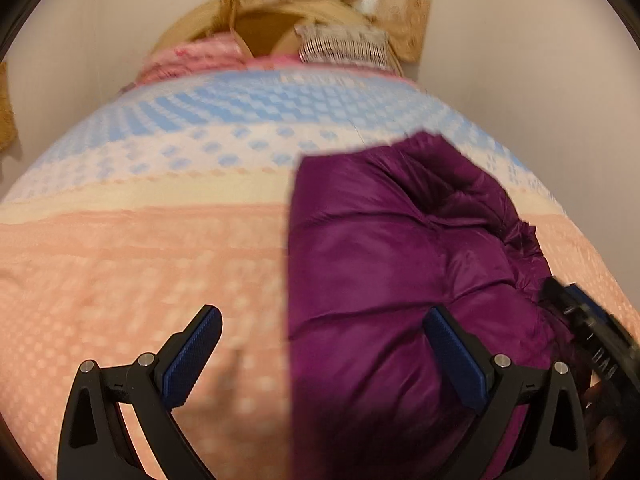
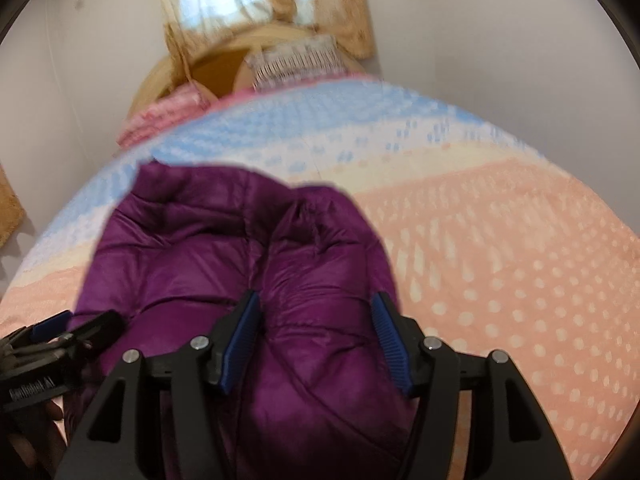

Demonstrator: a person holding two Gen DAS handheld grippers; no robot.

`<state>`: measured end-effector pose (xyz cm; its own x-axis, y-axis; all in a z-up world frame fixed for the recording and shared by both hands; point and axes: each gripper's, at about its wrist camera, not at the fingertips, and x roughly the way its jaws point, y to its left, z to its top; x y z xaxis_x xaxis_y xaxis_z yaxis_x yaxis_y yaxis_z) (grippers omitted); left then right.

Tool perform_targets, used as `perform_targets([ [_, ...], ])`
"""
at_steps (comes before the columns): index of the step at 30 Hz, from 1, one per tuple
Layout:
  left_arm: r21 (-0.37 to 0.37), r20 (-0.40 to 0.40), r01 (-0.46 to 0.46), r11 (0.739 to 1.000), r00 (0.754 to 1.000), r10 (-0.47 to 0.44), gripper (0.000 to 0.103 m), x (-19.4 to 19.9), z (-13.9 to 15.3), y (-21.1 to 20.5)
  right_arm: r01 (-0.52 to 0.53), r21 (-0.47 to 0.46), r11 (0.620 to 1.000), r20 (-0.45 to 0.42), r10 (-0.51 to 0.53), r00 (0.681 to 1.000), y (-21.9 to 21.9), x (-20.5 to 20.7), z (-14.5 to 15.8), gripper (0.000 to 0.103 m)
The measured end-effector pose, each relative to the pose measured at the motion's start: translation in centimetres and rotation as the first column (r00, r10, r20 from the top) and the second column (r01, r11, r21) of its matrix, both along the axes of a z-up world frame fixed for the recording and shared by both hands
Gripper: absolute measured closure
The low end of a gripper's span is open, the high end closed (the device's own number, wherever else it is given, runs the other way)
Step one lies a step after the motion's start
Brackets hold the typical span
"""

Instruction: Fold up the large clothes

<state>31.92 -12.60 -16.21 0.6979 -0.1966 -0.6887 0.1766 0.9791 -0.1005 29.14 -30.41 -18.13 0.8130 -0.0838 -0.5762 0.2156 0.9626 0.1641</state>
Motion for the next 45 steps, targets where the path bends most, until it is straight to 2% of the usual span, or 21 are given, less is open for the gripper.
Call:
perform_targets([
  [3,-0.014,-0.038,0.039,0.999,0.999,-0.039,0.001,-0.4,-1.0,1.0,0.046,0.000,0.999,0.004,-0.046,0.999,-1.7,-1.0,0.2,0.041],
  [6,-0.128,-0.069,0.051,0.990,0.996,-0.060,0.001,0.0,-2.5,2.3,0.048,0.039,0.998,-0.052,-0.046,0.998,-3.3,-0.7,-0.9,0.041],
  [9,-0.187,-0.103,0.057,0.981,0.992,-0.078,0.001,0.8,-3.2,2.4,0.012,0.076,0.997,-0.082,-0.006,0.997,-3.6,-0.5,-1.7,0.041],
  [11,-0.183,-0.097,0.084,0.979,0.990,-0.103,0.001,1.0,-3.2,1.9,-0.013,0.082,0.997,-0.105,0.022,0.994,-3.4,0.0,-2.1,0.041],
  [15,-0.135,-0.076,0.136,0.982,0.986,-0.147,0.001,1.0,-3.1,0.6,-0.057,0.180,0.982,-0.132,0.082,0.988,-4.6,1.0,-3.1,0.041],
  [17,-0.126,-0.068,0.150,0.981,0.985,-0.159,0.001,0.9,-3.0,0.0,-0.077,0.197,0.977,-0.130,0.104,0.986,-4.7,1.4,-3.2,0.040],
  [20,-0.100,-0.057,0.164,0.981,0.984,-0.171,0.002,0.7,-3.0,-0.8,-0.126,0.193,0.973,-0.144,0.155,0.977,-3.6,1.6,-3.3,0.046],
  [22,-0.075,-0.033,0.194,0.978,0.980,-0.197,0.015,0.2,-2.7,-1.7,-0.122,0.176,0.977,-0.167,0.152,0.974,-3.0,2.0,-3.4,0.049],
  [23,-0.068,-0.025,0.206,0.976,0.978,-0.208,0.026,0.1,-2.6,-2.0,-0.128,0.162,0.978,-0.175,0.156,0.972,-2.5,2.1,-3.3,0.052],
  [25,-0.002,0.001,0.217,0.976,0.976,-0.217,0.035,-0.5,-2.2,-3.1,-0.143,0.142,0.979,-0.178,0.168,0.970,-1.5,2.5,-3.2,0.067],
  [27,0.060,0.040,0.218,0.974,0.975,-0.221,0.062,-1.4,-1.4,-3.8,-0.148,0.136,0.980,-0.169,0.170,0.971,-1.1,2.1,-3.0,0.075],
  [29,0.113,0.081,0.230,0.967,0.968,-0.239,0.071,-2.6,-0.4,-4.2,-0.153,0.086,0.984,-0.149,0.165,0.975,-0.4,1.3,-2.5,0.080],
  [36,0.162,0.192,0.205,0.965,0.953,-0.235,0.075,-5.8,3.5,-2.3,-0.194,0.099,0.976,-0.023,0.197,0.980,1.3,-2.4,0.4,0.085],
  [45,0.160,0.259,0.116,0.980,0.953,-0.155,0.075,-6.7,7.0,3.5,-0.308,0.073,0.949,0.051,0.304,0.951,7.1,-1.8,3.9,0.086],
])
